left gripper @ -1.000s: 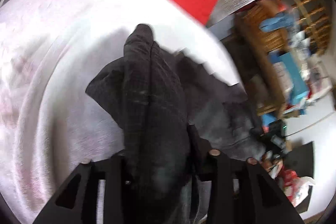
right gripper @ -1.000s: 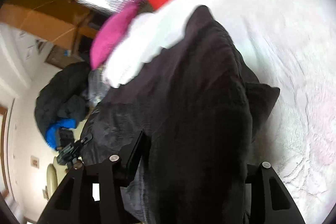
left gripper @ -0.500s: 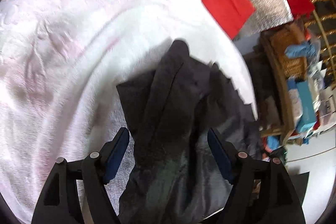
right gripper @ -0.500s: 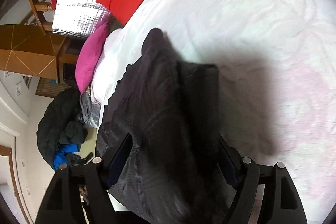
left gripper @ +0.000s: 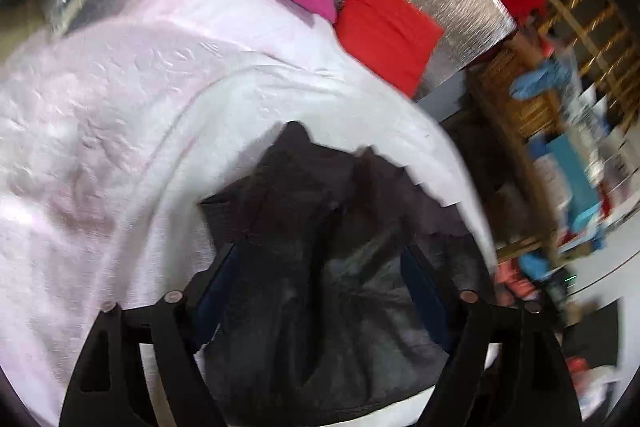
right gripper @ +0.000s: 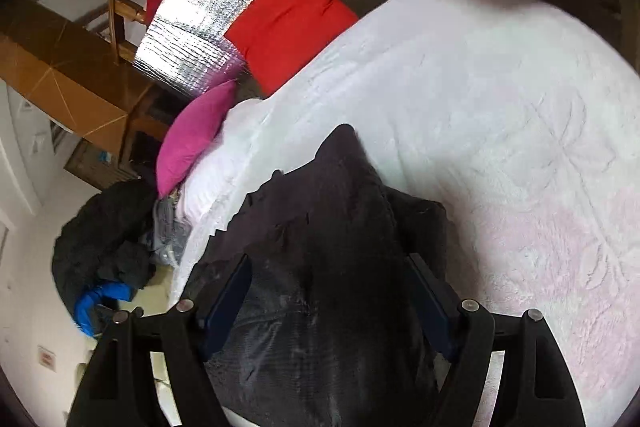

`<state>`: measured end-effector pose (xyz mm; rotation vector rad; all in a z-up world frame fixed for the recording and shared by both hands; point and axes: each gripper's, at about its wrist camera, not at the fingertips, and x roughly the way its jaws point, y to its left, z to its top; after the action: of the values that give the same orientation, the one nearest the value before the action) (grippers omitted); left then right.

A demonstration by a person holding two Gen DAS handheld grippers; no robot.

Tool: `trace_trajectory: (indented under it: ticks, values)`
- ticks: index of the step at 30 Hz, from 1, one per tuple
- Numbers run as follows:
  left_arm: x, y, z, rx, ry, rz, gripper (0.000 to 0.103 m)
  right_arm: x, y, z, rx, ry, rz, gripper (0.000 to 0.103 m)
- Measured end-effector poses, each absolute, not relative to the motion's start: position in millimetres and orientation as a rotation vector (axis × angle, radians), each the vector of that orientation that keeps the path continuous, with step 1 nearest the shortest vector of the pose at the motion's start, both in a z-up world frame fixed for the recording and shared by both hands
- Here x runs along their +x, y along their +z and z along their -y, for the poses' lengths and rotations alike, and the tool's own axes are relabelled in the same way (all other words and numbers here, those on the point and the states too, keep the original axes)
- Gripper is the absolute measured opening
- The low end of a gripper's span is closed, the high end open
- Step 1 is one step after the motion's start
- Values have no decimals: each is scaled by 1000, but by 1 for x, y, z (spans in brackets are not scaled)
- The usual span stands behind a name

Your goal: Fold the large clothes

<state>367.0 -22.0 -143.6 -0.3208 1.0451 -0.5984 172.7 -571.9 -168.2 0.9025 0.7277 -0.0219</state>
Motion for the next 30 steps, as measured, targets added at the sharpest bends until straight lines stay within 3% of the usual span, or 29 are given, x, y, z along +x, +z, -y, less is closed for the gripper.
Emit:
trace_trajectory:
  ticks: [10,17,22,24,27,29,30]
  values:
    - [383,-213,16,-308,-508,-1314,85,193,-234,580,993,-2,-977,80]
    - [385,-232,34,-390,-616,-1368,84,211,-253,557,1015,152,-958,82]
    - [375,-216,50,-284,-610,-1294,54,204,-227,530,939,195,-863,73]
    - [371,-209,53,-257,-602,-1260,49,198,-205,518,859,193,-802,70]
    - [370,-205,57,-208,-593,-1234,48,196,-194,516,809,183,-763,70]
    - [370,-210,61,-154,-565,-1245,53,203,-205,516,790,122,-820,70]
    - [371,-213,62,-144,-550,-1250,61,208,-216,517,770,73,-875,70]
